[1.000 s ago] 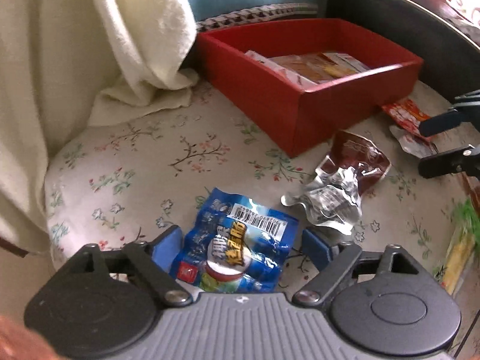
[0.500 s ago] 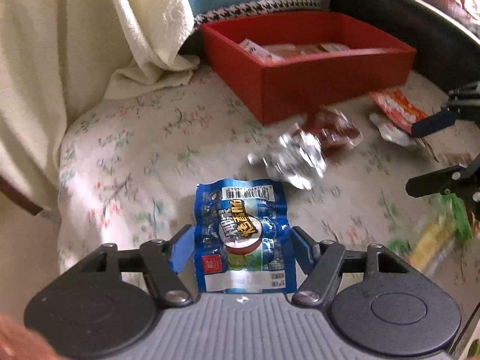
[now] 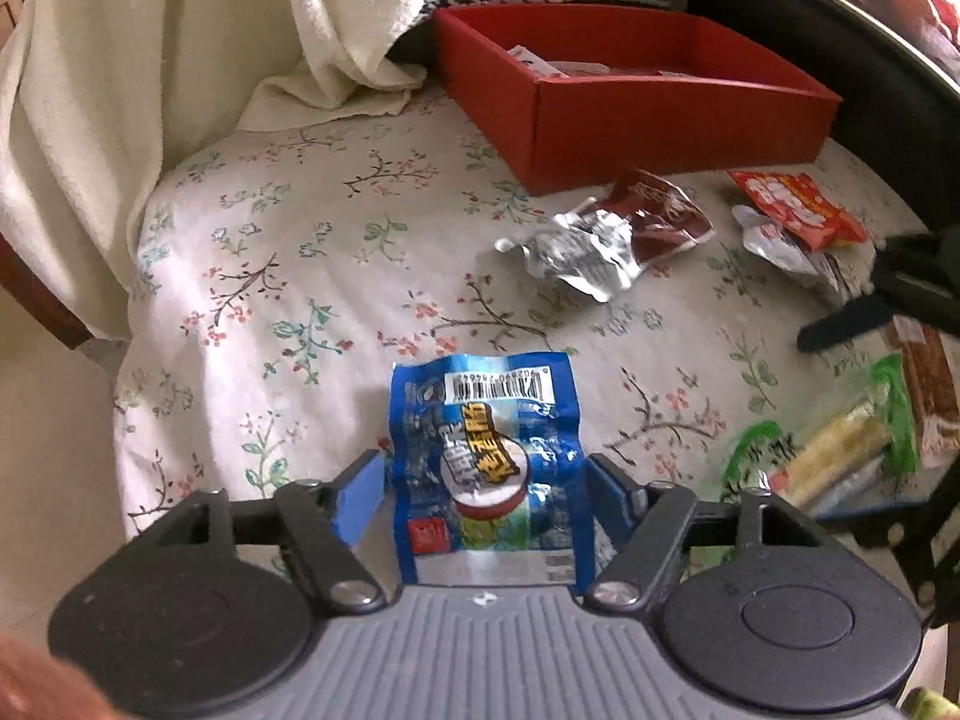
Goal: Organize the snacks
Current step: 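Grasp the blue sausage pack with the left gripper while the right grasps the green bamboo-shoot pack, then lift both held packs and carry them over the red box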
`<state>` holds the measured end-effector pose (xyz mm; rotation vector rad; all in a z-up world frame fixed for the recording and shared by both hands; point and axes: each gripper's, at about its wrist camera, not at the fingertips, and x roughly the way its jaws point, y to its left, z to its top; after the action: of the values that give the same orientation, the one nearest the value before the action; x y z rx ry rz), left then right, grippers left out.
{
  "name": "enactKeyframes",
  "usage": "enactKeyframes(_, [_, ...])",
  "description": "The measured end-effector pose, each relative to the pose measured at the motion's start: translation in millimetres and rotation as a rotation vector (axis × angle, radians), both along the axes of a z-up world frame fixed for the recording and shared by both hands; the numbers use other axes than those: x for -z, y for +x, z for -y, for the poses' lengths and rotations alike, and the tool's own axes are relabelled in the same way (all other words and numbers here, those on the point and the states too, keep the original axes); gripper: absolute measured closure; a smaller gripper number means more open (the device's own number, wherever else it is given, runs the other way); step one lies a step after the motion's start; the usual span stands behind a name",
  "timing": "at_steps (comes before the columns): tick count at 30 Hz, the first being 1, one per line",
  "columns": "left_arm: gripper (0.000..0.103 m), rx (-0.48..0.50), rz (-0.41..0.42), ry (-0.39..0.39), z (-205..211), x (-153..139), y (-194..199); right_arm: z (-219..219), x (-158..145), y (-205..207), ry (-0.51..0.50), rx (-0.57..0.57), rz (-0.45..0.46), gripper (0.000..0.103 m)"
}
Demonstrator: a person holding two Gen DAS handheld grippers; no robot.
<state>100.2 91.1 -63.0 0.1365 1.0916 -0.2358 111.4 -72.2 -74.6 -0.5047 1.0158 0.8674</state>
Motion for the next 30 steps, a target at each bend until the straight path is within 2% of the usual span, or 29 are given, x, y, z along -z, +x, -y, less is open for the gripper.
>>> enactKeyframes(3, [0.031,0.003,-0.008,-0.008,0.9,0.5,1.8,-3.6,0.1,-7.9,-0.015,-0.028,0.008,0.009])
enactKeyframes(6, [0.029,0.021,-0.005,0.019,5.0,1.8,0.1,-9.3,0.1,-26.4,-0.078,-0.043,0.04,0.015])
enactKeyframes(10, [0.028,-0.003,-0.015,0.019,3.4,1.6,0.1,-14.7,-7.7,-46.8,-0.102,0.034,0.032,0.042])
enactKeyframes(13, [0.028,-0.037,-0.009,0.019,1.7,-0.3,-3.3,-12.3,-9.1,-56.9,-0.092,0.087,0.022,0.046])
enactKeyframes(15, [0.028,-0.069,0.016,0.01,0.4,-4.4,-3.8,-7.1,-9.9,-57.1,-0.066,0.135,0.008,0.047])
enactKeyframes(18, [0.024,-0.109,0.039,0.001,0.7,-6.7,1.2,-1.7,-7.3,-56.0,-0.035,0.191,0.005,0.042])
enactKeyframes(22, [0.018,-0.145,0.02,0.021,3.8,1.7,10.7,-7.5,-4.9,-60.8,-0.028,0.161,0.024,0.027])
enactKeyframes(25, [0.014,-0.174,0.008,0.016,3.6,7.6,11.0,-12.6,-1.7,-59.6,-0.038,0.149,0.051,0.02])
enactKeyframes(27, [0.014,-0.198,0.013,0.004,2.1,8.1,9.1,-10.6,-2.4,-57.2,-0.028,0.165,0.048,0.023])
enactKeyframes(28, [0.015,-0.209,0.02,0.006,3.2,8.5,8.2,-9.0,-3.9,-55.5,-0.026,0.188,0.05,0.031])
enactKeyframes(29, [0.02,-0.217,0.028,0.006,4.9,8.8,7.3,-8.2,-5.0,-53.3,-0.032,0.201,0.05,0.035])
enactKeyframes(30, [0.024,-0.211,0.039,0.005,8.4,7.9,6.1,-6.5,-6.8,-51.8,-0.034,0.213,0.052,0.045])
